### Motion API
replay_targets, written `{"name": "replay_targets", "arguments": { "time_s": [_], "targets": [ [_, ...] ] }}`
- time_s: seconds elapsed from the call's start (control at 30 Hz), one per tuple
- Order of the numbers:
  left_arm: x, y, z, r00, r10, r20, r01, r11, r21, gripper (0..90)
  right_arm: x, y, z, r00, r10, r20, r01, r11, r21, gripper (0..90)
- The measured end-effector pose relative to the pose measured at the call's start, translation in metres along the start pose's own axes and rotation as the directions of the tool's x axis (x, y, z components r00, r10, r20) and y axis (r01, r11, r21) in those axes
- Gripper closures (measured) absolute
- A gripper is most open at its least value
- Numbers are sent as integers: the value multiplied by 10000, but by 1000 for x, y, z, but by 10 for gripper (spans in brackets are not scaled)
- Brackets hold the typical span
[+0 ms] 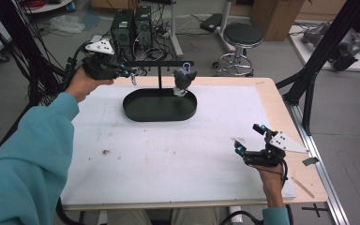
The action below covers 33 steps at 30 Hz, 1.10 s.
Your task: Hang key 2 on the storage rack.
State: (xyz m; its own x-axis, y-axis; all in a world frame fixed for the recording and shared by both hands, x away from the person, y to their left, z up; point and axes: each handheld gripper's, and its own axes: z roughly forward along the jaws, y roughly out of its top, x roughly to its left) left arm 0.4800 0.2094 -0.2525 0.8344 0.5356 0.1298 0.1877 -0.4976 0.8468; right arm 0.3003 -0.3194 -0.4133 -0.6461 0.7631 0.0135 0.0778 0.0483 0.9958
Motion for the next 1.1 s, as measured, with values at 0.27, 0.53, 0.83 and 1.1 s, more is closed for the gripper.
{"name": "replay_targets", "arguments": {
  "time_s": [0.27,0.53,0.83,1.1],
  "targets": [
    [11,-2,5,9999,14,-119,-7,9980,639,883,1,-13,-7,9996,-152,249,159,9995,-275,6],
    [19,-7,12,9997,-11,-260,41,9932,1160,882,1,-24,-12,9995,-124,302,142,9980,-612,6],
    [24,-9,18,9993,-134,-359,178,9921,1244,882,3,-30,-14,9990,-204,398,237,9960,-860,6],
    [27,-10,23,9987,-212,-472,264,9932,1136,882,5,-34,-13,9988,-257,406,295,9948,-973,6]
  ]
}}
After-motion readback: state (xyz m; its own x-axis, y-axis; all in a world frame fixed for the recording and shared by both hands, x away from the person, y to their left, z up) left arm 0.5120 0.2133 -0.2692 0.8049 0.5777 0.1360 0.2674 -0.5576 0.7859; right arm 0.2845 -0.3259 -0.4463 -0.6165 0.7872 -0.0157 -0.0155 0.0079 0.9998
